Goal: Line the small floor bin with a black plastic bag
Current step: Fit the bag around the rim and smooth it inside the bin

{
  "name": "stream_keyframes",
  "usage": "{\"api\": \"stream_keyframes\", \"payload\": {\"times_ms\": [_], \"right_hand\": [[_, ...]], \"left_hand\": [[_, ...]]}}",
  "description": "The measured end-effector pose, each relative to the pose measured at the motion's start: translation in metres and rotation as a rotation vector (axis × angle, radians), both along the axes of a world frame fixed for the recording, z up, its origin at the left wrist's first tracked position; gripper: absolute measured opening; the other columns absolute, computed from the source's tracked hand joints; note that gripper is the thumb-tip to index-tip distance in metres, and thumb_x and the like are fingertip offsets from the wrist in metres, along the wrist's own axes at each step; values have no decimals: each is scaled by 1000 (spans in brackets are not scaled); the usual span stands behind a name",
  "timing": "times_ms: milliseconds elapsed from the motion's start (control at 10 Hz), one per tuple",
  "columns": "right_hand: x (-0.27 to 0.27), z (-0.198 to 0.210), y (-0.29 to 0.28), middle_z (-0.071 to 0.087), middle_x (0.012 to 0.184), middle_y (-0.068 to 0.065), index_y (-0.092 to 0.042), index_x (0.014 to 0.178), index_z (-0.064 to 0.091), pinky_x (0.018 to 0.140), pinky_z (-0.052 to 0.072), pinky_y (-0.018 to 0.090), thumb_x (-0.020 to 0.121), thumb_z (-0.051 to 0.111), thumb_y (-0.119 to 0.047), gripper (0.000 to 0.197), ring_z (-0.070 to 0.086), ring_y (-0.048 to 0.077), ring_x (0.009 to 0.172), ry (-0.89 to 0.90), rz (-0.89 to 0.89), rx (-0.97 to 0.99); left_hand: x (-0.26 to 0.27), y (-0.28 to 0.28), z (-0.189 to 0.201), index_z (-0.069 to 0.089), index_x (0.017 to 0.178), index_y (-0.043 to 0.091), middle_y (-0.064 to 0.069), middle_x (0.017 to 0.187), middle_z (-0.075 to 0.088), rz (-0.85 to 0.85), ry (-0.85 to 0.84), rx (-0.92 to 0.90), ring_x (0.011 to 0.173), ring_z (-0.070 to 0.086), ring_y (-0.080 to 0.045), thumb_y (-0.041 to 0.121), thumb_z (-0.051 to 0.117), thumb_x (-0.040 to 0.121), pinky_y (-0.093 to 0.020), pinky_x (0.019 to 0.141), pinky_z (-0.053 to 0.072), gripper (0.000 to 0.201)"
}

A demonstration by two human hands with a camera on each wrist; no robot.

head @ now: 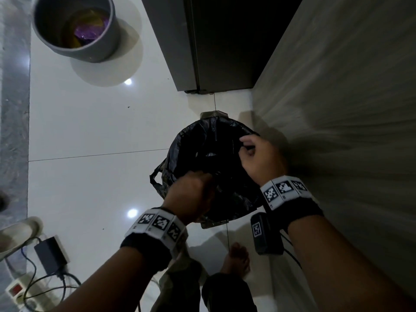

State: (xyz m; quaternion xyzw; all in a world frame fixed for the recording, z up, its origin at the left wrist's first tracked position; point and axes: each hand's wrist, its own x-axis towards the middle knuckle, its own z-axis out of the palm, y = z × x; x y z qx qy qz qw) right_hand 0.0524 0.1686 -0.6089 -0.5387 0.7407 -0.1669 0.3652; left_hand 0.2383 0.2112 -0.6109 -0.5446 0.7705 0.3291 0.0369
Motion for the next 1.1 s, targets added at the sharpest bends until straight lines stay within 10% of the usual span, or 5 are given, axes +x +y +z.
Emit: {"api": "stream_keyframes", "payload": {"times_ms": [100, 300, 500, 900, 1100], "right_hand": [[-10, 3, 16, 53, 126, 7, -22, 120, 57, 86, 45, 30, 86, 57, -23, 34, 53, 24, 112, 134, -138, -137], [-20, -24, 38, 51, 138, 10, -17, 138, 42, 93, 31, 23, 97, 43, -22, 42, 48, 28, 126, -165, -243, 116], [-18, -40, 47, 46, 144, 15, -9, 141, 34, 102, 36, 32, 100, 32, -23, 44, 45, 32, 129, -144, -252, 188], [-28, -9, 50, 57, 131, 11, -15, 133, 47, 89, 40, 28, 92, 51, -22, 42, 55, 29, 118, -76, -270, 225], [-31, 66, 91, 66, 112, 0, -31, 113, 60, 86, 50, 33, 92, 50, -32, 24, 62, 17, 102, -84, -191, 259]], "left_hand": [[18, 1, -2, 53, 123, 12, -16, 118, 55, 304, 47, -277, 110, 49, -35, 28, 52, 82, -42, 91, 45, 44], [24, 3, -19, 9, 146, 6, -17, 150, 29, 793, 253, 135, 139, 25, -28, 17, 52, 90, -36, 111, 22, 71], [22, 7, -29, 30, 133, 6, 0, 108, 45, 812, 342, 60, 94, 43, -14, 3, 40, 90, -17, 71, 28, 44], [31, 3, -6, 40, 130, 17, -9, 129, 56, 819, 258, 69, 118, 53, -26, 26, 53, 88, -34, 94, 41, 45], [55, 23, 59, 62, 111, 24, 4, 98, 71, 573, 303, 122, 88, 64, -11, 24, 54, 90, -26, 79, 47, 22]]}}
